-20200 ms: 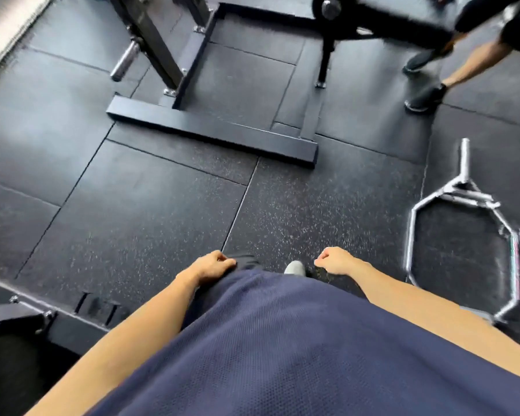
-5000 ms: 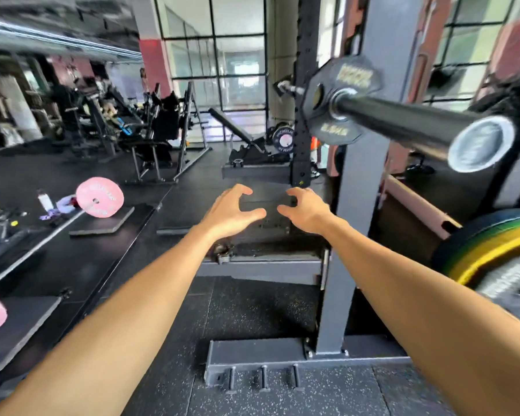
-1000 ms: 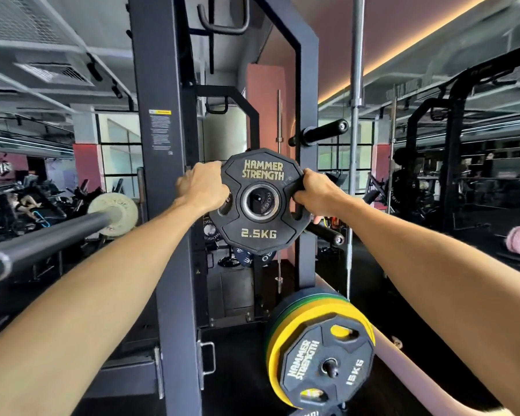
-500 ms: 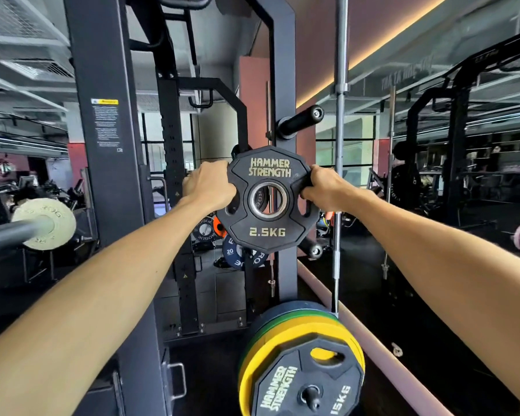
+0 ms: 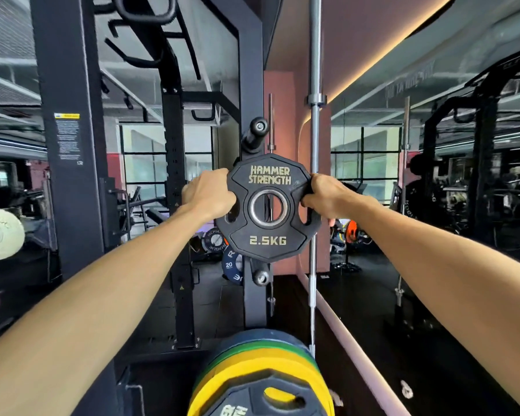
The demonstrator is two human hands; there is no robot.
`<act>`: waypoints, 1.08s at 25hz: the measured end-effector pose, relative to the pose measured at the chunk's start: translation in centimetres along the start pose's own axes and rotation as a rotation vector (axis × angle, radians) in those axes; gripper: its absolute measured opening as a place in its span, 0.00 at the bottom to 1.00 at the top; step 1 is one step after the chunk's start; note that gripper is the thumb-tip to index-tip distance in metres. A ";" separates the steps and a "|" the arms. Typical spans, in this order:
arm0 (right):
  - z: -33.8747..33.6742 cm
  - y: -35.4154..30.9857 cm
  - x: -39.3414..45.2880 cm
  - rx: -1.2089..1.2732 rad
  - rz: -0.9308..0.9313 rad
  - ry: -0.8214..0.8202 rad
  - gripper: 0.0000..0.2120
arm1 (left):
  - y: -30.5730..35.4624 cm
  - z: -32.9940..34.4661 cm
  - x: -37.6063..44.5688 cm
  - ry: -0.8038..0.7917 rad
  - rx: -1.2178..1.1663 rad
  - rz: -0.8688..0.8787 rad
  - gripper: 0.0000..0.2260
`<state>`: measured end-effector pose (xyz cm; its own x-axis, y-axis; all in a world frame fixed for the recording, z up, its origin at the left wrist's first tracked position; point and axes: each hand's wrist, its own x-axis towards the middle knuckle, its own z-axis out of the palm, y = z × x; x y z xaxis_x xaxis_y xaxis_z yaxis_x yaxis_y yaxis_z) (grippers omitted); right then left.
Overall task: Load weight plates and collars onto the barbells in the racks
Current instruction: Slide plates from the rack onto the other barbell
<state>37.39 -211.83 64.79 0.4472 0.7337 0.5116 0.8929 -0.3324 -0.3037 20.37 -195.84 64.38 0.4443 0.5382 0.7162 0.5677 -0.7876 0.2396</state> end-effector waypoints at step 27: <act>-3.9 0.8 23.6 0.208 -0.118 0.145 0.03 | -0.9 1.1 22.6 0.229 0.023 0.030 0.09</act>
<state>48.82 -197.09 79.75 0.3573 0.6622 0.6586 0.9158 -0.1097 -0.3864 30.67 -182.65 79.67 0.2939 0.4303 0.8535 0.5737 -0.7936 0.2026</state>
